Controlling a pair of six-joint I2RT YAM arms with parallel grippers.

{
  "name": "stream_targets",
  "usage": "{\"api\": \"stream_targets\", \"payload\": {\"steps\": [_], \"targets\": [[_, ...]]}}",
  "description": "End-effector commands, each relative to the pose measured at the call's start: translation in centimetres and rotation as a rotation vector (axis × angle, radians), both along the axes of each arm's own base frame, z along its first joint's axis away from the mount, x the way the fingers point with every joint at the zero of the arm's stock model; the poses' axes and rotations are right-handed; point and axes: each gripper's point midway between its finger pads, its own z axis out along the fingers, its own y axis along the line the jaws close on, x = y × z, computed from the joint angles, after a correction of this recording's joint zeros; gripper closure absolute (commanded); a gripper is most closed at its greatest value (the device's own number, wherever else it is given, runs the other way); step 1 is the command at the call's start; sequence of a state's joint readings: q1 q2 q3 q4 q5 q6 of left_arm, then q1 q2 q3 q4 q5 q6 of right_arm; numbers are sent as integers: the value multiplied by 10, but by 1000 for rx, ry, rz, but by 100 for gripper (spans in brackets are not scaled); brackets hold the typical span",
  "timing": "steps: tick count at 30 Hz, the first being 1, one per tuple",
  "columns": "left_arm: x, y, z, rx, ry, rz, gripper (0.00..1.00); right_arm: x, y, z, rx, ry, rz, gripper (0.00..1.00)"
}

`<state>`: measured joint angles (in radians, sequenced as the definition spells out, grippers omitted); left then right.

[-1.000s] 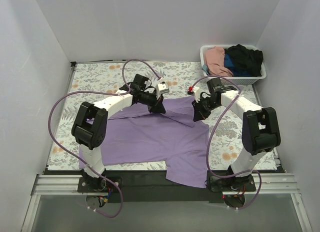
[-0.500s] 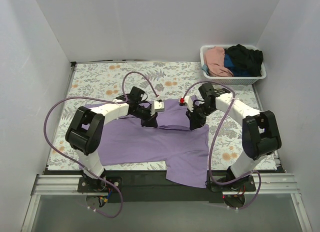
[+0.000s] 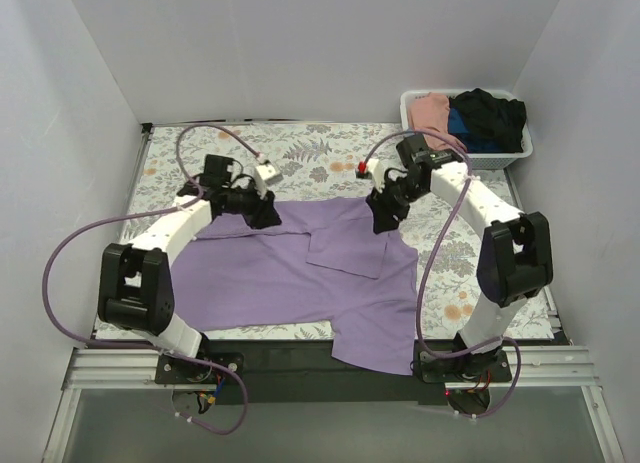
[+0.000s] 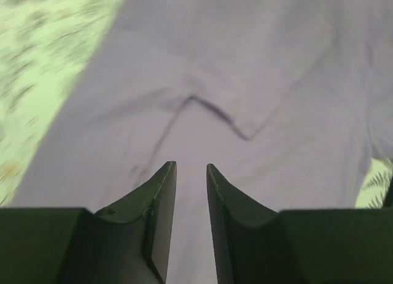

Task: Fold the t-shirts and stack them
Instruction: Fold the tshirt

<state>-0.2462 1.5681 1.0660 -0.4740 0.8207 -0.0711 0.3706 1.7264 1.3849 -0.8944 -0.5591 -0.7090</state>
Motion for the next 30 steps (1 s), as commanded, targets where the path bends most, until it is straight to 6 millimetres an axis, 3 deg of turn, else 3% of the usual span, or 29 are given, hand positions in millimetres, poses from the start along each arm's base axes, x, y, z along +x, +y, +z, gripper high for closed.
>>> {"api": "stream_targets", "payload": {"steps": [1,5,6,7,11,12,14,20,24,26,30], "targets": [[41,57,26,-4,45,337,75,54,9,15,0,-54,-177,45],[66,133,10,79,172,638,76,100,11,1,-51,-99,-292,44],[66,158,-6,99,243,707,77,105,10,-14,-79,-78,-303,44],[73,175,-7,114,245,762,78,111,6,-22,-111,-82,-327,44],[80,239,-34,172,339,936,78,116,-6,-55,-204,-64,-357,44],[75,246,-50,198,400,952,79,114,-12,-66,-237,-52,-361,44],[68,269,-59,213,444,1010,80,113,-27,-78,-302,-56,-372,44],[32,310,-107,284,596,1134,81,90,-66,-104,-396,8,-405,44],[13,313,-120,276,645,1155,82,78,-69,-101,-391,17,-384,44],[18,311,-107,210,618,1127,82,77,-58,-91,-329,19,-353,42],[46,296,-37,58,411,1018,80,90,-33,-45,-173,-32,-327,40]]}}
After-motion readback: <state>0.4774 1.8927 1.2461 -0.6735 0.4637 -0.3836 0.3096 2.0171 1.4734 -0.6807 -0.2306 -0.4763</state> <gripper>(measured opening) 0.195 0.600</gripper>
